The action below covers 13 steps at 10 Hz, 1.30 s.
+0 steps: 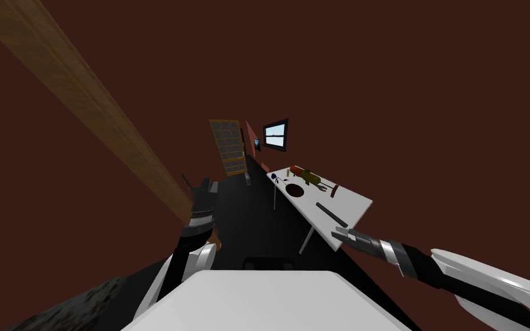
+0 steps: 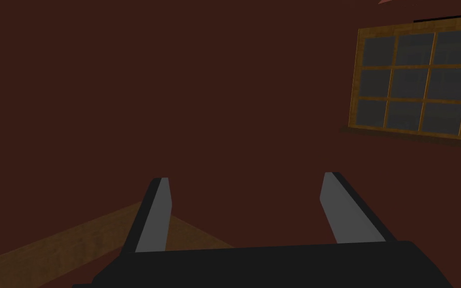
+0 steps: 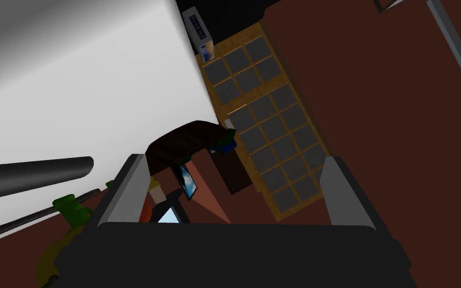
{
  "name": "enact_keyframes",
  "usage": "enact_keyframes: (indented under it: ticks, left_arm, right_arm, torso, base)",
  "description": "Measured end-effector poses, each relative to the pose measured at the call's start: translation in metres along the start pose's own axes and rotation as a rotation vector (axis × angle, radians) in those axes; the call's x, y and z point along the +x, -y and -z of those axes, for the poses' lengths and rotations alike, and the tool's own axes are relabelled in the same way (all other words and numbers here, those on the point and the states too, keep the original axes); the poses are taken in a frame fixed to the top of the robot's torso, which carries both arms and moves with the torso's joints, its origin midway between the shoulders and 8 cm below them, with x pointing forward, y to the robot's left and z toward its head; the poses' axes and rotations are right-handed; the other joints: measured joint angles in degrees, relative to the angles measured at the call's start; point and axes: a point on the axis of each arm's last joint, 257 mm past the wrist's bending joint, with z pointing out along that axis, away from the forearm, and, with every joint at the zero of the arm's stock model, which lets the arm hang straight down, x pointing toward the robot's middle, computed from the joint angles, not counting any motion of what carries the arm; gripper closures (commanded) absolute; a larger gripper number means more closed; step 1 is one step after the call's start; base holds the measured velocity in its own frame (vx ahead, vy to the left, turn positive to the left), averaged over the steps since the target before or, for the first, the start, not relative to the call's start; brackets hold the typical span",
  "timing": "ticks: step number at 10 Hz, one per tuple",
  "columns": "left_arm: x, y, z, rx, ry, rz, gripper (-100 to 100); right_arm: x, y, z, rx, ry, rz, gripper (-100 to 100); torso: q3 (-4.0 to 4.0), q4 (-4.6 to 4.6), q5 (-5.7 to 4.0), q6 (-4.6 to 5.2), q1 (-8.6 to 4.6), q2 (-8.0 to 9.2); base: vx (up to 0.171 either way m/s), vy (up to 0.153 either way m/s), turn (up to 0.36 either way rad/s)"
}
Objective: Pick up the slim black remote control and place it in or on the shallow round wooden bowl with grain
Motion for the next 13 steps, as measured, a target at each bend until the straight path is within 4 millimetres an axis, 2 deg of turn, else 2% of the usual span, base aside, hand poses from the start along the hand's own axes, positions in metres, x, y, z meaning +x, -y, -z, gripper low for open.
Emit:
enact_keyframes:
  ticks: [3,5,7,9,11,12,13]
  left_arm:
    - [0.0,0.0,0.0,0.0,0.0,0.0,0]
    - [0.0,0.0,0.0,0.0,0.0,0.0,0]
    - [0.0,0.0,0.0,0.0,0.0,0.0,0]
    - [0.0,0.0,0.0,0.0,0.0,0.0,0]
    - [0.0,0.0,0.0,0.0,0.0,0.0,0]
    - [0.0,0.0,0.0,0.0,0.0,0.0,0]
    - [0.0,0.0,0.0,0.0,0.0,0.0,0]
  right_arm:
    - [0.01,0.034,0.024,0.084,-0.096,0.047,-100]
    - [0.017,0.059,0.047,0.147,-0.166,0.078,-100]
    - [0.02,0.092,0.079,0.232,-0.247,0.115,-100]
    - [0.034,0.12,0.108,0.321,-0.341,0.146,-100]
    - [0.041,0.135,0.135,0.376,-0.394,0.151,-100]
    - [0.051,0.147,0.154,0.411,-0.433,0.154,-100]
    - [0.055,0.148,0.159,0.422,-0.453,0.156,-100]
  torso:
    - [-0.04,-0.01,0.02,-0.02,0.08,-0.08]
    - [-0.07,-0.03,0.04,0.0,0.08,-0.12]
    - [-0.1,-0.04,0.02,-0.02,0.06,-0.17]
    - [-0.21,-0.08,0.02,-0.03,0.14,-0.37]
    - [-0.04,-0.02,0.02,0.01,0.07,-0.06]
    - [-0.05,-0.02,0.01,0.01,0.09,-0.09]
    - [-0.03,-0.01,0.01,0.02,0.05,-0.04]
  base:
    - [0.096,0.073,0.1]
    - [0.092,0.05,0.083]
    - [0.122,0.062,0.156]
    - [0.148,0.073,0.075]
    - [0.085,0.055,0.09]
    - [0.086,0.041,0.037]
    - [0.074,0.035,0.061]
